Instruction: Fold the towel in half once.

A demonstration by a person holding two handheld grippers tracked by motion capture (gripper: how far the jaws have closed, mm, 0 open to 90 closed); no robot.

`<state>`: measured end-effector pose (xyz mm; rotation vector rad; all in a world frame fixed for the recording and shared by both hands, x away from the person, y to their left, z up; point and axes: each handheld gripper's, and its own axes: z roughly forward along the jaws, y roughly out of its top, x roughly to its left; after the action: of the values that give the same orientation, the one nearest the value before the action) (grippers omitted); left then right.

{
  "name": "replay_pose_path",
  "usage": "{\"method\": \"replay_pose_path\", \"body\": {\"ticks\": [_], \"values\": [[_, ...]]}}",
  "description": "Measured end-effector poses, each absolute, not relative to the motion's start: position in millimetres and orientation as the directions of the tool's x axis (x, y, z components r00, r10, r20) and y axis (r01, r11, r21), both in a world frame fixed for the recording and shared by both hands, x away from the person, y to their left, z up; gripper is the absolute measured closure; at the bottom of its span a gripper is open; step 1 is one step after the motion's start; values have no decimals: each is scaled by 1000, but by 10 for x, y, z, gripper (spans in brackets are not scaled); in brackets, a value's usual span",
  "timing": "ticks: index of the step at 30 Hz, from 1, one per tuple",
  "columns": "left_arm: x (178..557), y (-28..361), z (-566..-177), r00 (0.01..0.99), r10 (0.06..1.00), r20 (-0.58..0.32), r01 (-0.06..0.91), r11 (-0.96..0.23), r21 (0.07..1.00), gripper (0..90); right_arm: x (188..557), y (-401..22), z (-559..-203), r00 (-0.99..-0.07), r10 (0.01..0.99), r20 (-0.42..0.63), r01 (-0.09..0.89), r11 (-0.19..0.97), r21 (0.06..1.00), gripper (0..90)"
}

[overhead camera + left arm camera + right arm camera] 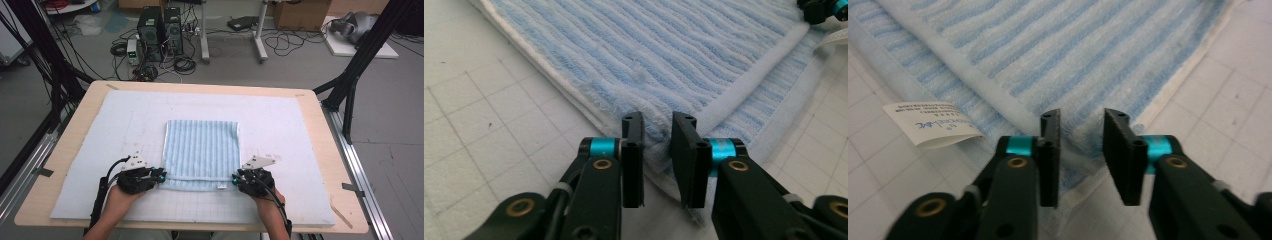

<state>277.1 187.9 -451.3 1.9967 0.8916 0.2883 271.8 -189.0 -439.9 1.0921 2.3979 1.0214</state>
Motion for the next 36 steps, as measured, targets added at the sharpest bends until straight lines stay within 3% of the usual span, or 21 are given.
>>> {"method": "replay_pose_path", "body": {"ticks": [4,13,15,17,21,36], "values": [[2757,1872,-4507,709,693,-130,469,-326,821,814,2714,-1865,-4396,-669,743,-11,511,471,719,874],[2739,1964,-4419,707,681,-190,460,-240,855,815,2679,-1904,-4341,-664,748,-11,500,454,737,890],[2738,1965,-4418,709,680,-188,460,-243,854,815,2682,-1894,-4342,-673,740,4,500,451,740,663],[2730,1954,-4420,711,677,-191,461,-243,853,815,2691,-1864,-4377,-674,738,-15,510,481,713,620],[2720,1948,-4412,713,672,-199,460,-235,856,815,2689,-1840,-4401,-682,730,-37,495,500,711,825],[2543,1998,-4325,741,625,-245,466,-216,858,815,2492,-1885,-4195,-711,701,-52,451,512,731,842]]}}
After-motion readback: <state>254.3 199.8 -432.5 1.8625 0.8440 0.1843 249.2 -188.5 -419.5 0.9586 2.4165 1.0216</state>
